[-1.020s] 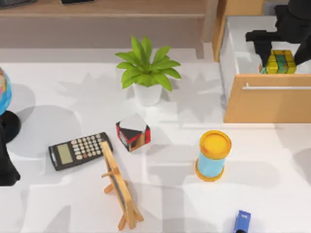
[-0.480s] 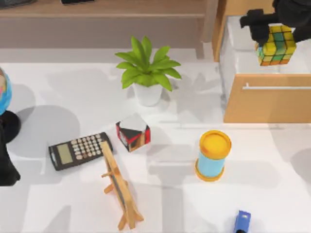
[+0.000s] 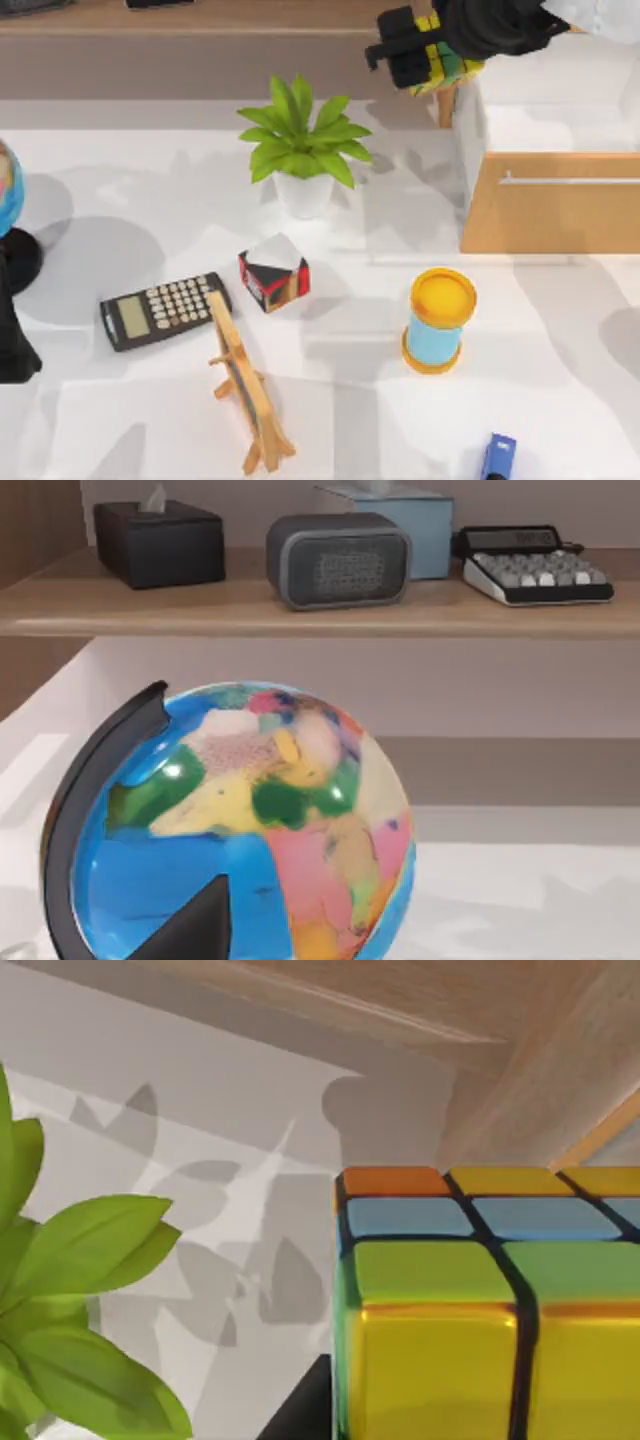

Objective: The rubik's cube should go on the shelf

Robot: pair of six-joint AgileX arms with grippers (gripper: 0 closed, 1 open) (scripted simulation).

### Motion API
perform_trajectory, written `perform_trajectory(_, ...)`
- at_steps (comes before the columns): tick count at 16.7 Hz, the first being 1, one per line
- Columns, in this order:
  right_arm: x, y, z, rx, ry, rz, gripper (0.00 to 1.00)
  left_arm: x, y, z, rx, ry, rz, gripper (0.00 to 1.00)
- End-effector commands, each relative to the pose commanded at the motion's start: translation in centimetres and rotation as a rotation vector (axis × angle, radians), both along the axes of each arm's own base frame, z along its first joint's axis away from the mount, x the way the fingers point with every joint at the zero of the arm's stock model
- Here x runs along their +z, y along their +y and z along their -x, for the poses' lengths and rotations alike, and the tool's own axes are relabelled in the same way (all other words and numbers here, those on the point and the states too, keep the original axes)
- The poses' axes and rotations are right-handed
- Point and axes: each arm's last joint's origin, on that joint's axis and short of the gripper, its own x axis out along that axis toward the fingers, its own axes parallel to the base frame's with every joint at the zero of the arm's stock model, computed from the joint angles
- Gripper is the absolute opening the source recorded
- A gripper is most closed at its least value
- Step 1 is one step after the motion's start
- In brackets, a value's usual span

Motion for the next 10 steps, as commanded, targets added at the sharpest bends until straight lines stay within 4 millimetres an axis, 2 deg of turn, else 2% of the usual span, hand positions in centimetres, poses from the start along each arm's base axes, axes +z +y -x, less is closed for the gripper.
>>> perform_trajectory(5,-2.7,5.9,1.7,0.076,-0.278,-0.04,0.0,0.0,0.0,0.0,0.0,0.0,0.0,1.0)
perform_trajectory(10,-5.9,9.5,2.5,0.036,-0.557,-0.103,0.0,0.0,0.0,0.0,0.0,0.0,0.0,1.0)
